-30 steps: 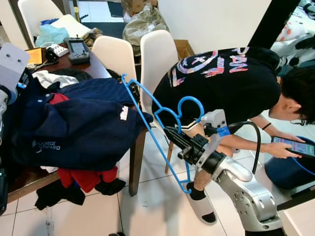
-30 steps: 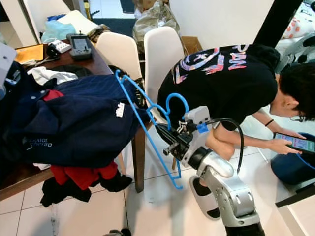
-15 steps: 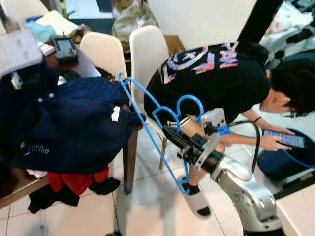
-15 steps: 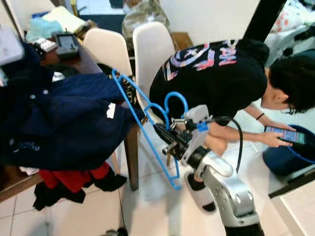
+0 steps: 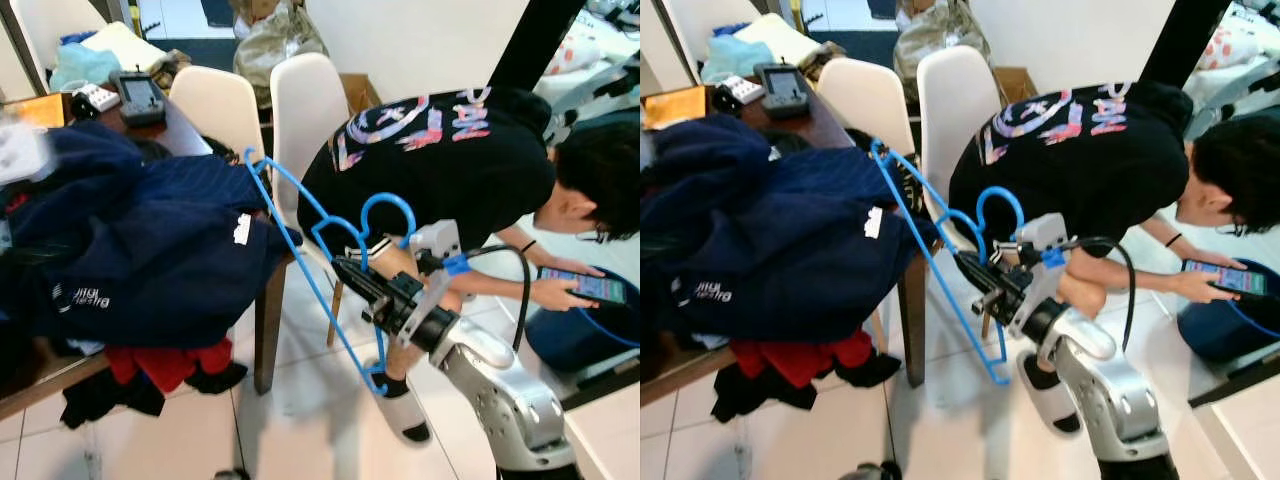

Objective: Hang hanger

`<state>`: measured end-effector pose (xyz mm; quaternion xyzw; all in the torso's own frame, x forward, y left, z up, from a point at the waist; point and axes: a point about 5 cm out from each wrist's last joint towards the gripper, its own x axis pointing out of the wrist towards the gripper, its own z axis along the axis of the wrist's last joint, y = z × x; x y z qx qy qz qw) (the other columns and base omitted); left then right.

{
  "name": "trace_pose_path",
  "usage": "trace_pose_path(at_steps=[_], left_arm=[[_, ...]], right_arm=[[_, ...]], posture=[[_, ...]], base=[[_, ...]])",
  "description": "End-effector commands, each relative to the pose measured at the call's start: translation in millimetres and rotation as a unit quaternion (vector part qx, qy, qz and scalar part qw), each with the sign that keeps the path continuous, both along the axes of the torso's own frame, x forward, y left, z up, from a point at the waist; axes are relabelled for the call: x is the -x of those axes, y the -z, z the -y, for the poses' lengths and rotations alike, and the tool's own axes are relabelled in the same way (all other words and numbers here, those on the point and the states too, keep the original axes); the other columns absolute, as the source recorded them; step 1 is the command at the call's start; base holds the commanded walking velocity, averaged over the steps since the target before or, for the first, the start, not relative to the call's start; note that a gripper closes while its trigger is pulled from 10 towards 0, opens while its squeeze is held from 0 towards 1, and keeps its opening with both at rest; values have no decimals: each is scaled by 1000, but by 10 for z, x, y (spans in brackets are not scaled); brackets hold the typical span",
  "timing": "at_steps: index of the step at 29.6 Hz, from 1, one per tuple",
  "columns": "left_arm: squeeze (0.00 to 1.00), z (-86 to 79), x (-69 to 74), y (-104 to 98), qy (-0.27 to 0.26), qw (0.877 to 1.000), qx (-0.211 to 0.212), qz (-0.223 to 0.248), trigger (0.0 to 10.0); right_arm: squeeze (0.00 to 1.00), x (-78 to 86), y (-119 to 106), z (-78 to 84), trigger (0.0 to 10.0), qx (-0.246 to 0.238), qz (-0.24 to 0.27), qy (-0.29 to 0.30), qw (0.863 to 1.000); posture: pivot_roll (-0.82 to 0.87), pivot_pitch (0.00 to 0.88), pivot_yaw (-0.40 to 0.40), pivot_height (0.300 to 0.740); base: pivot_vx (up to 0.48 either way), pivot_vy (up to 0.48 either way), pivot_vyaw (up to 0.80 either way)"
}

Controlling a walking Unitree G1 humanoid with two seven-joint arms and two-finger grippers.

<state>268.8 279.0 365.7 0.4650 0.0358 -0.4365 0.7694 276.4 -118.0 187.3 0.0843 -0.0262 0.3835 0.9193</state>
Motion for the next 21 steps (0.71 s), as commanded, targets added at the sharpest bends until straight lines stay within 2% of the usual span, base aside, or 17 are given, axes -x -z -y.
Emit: trace_pose_path(at_steps=[1,3,4,6,8,9,10,11,12,14,15,16,17,18,19,20,21], left_arm=[[0,310,93,-298,132,977,148,76,10000],[0,310,93,-298,132,977,148,76,10000],[0,316,10,-394,120,962,213,121,10000],[0,316,10,-394,120,962,213,121,10000],[0,235,-310,-425,-29,921,330,207,10000],[0,235,-310,-425,-29,921,330,207,10000],[0,197,-439,-357,-105,900,352,236,10000],[0,197,-439,-357,-105,900,352,236,10000],[0,154,-533,-218,-180,882,349,260,10000],[0,154,-533,-218,-180,882,349,260,10000],[0,118,-558,-90,-231,868,348,268,10000],[0,118,-558,-90,-231,868,348,268,10000],[0,50,-533,103,-305,818,396,285,10000],[0,50,-533,103,-305,818,396,285,10000],[0,43,-458,355,-362,769,451,271,10000],[0,43,-458,355,-362,769,451,271,10000],[0,84,-348,582,-398,743,471,260,10000]], right_arm=[[0,-2,-21,25,10000,-16,4,13,1000],[0,-2,-21,25,10000,-16,4,13,1000],[0,-17,-42,32,10000,-23,9,22,999],[0,-17,-42,32,10000,-23,9,22,999],[0,-25,-90,49,10000,-33,23,30,999],[0,-25,-90,49,10000,-33,23,30,999],[0,-17,-101,49,10000,-32,28,27,999],[0,-17,-101,49,10000,-32,28,27,999],[0,-8,-100,41,10000,-29,30,22,999],[0,-8,-100,41,10000,-29,30,22,999],[0,-2,-96,31,10000,-26,31,18,999],[0,-2,-96,31,10000,-26,31,18,999],[0,-2,-94,18,10000,-25,32,14,999],[0,-2,-94,18,10000,-25,32,14,999],[0,-6,-92,9,10000,-25,32,12,999],[0,-6,-92,9,10000,-25,32,12,999],[0,-12,-90,11,10000,-25,33,13,999]], posture=[[98,177,-51,740],[98,177,-51,740],[97,178,-51,740],[97,178,-51,740],[94,178,-52,740],[94,178,-52,740],[97,181,-52,740],[97,181,-52,740],[101,180,-55,740],[101,180,-55,740],[101,180,-55,740],[101,180,-55,740],[106,180,-55,740],[106,180,-55,740],[110,178,-52,740],[110,178,-52,740],[112,177,-48,740]], base=[[0,0,0],[0,0,0],[0,0,0],[0,0,0],[0,0,400],[0,0,800],[0,0,800],[0,0,800],[0,0,800],[0,0,800],[0,0,800],[0,0,800],[0,0,800],[0,0,800],[0,0,800],[0,0,800],[0,0,800]])
